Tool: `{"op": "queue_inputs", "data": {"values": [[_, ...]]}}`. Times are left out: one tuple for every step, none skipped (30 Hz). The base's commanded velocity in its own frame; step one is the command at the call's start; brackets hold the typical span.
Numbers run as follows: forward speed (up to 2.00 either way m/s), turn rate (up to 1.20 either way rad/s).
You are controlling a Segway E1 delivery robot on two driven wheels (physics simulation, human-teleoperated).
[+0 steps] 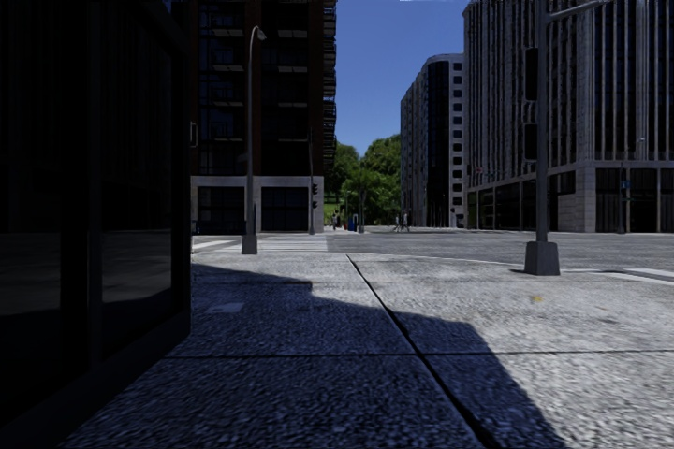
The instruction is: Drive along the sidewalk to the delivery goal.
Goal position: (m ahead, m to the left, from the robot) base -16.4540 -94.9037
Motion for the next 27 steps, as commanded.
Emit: {"op": "queue_inputs", "data": {"values": [[1.53,-0.49],[1.53,-0.49],[1.53,-0.49],[1.53,-0.49],[1.53,-0.5],[1.53,-0.5],[1.53,-0.5],[1.53,-0.5],[1.53,-0.5],[1.53,-0.5],[1.53,-0.5],[1.53,-0.5],[1.53,-0.5],[1.53,-0.5],[1.53,-0.5],[1.54,-0.5],[1.55,-0.5],[1.55,-0.5],[1.55,-0.5],[1.55,-0.5],[1.55,-0.5],[1.55,-0.5],[1.55,-0.5],[1.55,-0.5],[1.55,-0.5],[1.55,-0.5],[1.55,-0.5]]}}
